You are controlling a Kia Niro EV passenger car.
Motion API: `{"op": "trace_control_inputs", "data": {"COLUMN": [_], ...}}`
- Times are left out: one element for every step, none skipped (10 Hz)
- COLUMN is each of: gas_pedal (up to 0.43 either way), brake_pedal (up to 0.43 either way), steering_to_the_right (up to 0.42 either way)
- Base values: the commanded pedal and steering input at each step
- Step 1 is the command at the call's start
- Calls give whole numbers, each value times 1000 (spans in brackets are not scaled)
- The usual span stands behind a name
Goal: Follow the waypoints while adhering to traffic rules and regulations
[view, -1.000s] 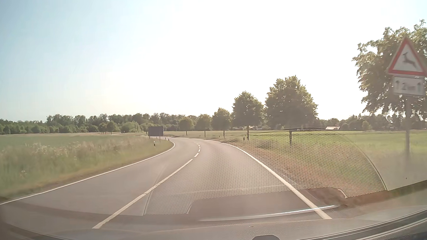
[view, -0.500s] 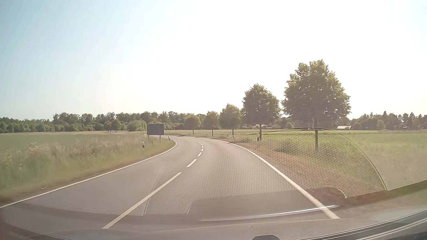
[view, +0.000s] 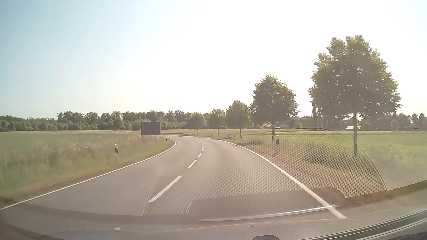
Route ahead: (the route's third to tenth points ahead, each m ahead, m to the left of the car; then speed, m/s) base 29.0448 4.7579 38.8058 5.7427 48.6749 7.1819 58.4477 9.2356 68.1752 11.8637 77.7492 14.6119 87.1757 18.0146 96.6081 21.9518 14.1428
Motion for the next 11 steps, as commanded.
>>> {"op": "trace_control_inputs", "data": {"gas_pedal": [260, 248, 248, 248, 240, 240, 228, 228, 220, 197, 189], "brake_pedal": [6, 6, 6, 6, 6, 6, 6, 6, 6, 6, 6], "steering_to_the_right": [-9, -9, -9, -9, -9, -9, -9, -9, -10, -12, -15]}}
